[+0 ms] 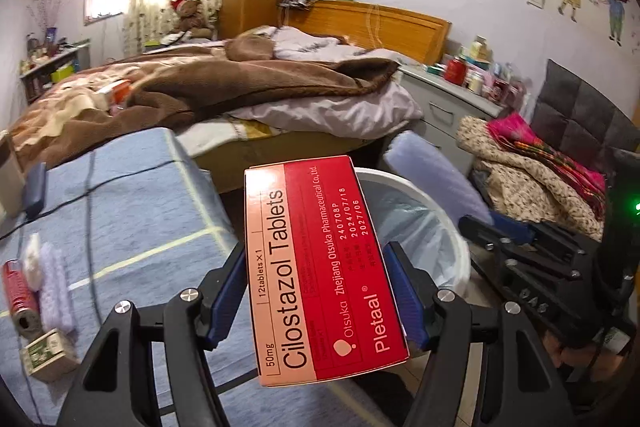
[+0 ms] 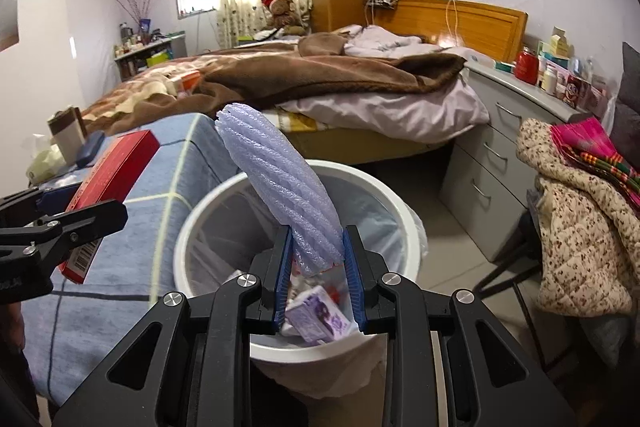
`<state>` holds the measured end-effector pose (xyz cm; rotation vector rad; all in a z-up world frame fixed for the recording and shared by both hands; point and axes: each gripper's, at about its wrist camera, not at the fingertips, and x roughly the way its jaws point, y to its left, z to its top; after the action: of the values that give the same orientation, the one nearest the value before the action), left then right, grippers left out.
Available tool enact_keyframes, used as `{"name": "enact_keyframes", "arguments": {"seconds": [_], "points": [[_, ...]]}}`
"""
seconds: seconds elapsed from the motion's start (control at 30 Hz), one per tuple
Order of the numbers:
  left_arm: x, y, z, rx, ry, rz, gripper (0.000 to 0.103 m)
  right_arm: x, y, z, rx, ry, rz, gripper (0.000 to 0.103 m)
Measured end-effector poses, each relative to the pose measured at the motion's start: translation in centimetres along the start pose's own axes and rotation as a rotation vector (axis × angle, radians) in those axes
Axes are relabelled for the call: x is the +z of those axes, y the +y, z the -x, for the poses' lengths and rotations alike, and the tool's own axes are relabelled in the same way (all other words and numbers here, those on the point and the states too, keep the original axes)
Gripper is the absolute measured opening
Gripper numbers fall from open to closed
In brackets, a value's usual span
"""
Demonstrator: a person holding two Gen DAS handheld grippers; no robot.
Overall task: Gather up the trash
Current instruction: 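Carry the Cilostazol box and foam net with both tools over the bin, then open both tools to drop the box and foam net into the bin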
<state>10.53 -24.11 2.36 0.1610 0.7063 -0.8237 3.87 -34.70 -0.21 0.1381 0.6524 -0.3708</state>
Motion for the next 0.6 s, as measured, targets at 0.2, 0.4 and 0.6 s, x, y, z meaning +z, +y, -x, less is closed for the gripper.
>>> {"name": "enact_keyframes", "arguments": {"seconds": [0.2, 0.4, 0.6], "points": [[0.1, -1.0, -1.7, -0.028, 0.028, -0.005, 0.069, -0.3, -0.7, -0.9, -0.033, 0.037, -0.005, 0.027], [0.2, -1.0, -3.2, -0.045, 0.050, 0.016, 0.069, -0.4, -1.2, -1.8, -0.066, 0.077, -0.013, 0.027], [0.3, -1.0, -4.2, -0.066, 0.062, 0.037, 0.074, -0.5, -1.3, -2.5, -0.079, 0.105, -0.006, 0.032]]}}
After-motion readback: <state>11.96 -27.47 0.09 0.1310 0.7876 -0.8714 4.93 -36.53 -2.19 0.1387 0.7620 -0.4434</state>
